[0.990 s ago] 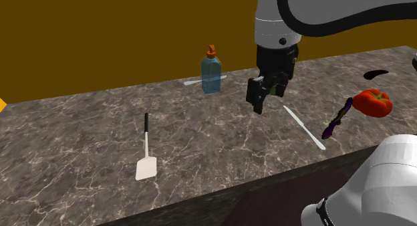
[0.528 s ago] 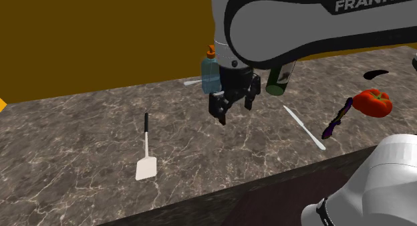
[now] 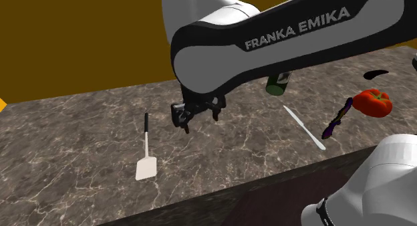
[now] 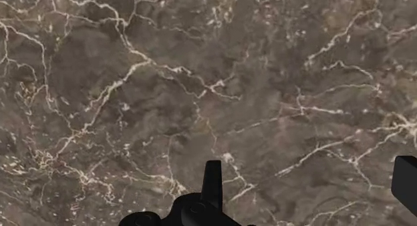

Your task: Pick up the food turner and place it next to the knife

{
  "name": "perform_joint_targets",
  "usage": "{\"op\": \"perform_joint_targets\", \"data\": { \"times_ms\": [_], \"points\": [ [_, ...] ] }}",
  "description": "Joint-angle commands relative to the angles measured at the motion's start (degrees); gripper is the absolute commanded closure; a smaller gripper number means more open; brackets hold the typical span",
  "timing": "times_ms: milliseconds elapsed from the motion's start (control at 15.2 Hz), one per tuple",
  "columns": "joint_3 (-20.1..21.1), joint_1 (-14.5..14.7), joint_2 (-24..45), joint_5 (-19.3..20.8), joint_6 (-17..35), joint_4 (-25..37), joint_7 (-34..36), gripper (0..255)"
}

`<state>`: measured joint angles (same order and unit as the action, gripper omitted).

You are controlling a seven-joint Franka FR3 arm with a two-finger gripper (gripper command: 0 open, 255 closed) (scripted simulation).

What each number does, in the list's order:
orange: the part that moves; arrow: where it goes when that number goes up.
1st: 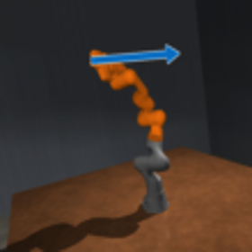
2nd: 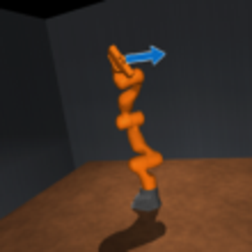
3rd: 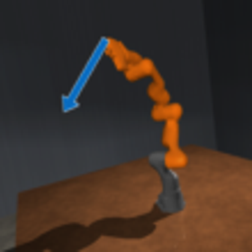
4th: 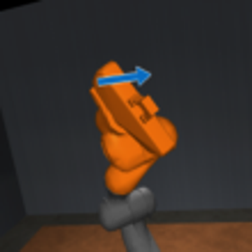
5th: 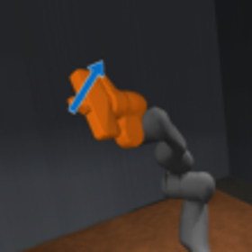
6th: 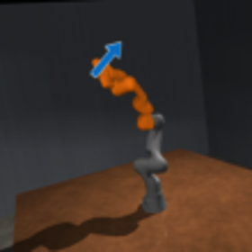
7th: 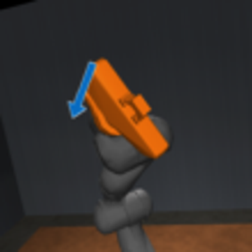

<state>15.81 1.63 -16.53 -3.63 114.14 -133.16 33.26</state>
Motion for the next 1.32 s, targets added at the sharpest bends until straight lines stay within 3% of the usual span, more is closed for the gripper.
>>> {"op": "perform_joint_targets", "data": {
  "times_ms": [0,462,924,1254],
  "points": [
    [1.65,0.02,4.09,0.74,2.47,2.33,3.89,0],
    [4.89,0.72,19.18,6.94,7.92,13.45,16.91,0],
    [4.22,4.41,34.79,14.67,8.94,28.84,28.58,0],
    [3.62,4.94,37.25,15.82,11.35,28.87,29.64,0]
  ]
}}
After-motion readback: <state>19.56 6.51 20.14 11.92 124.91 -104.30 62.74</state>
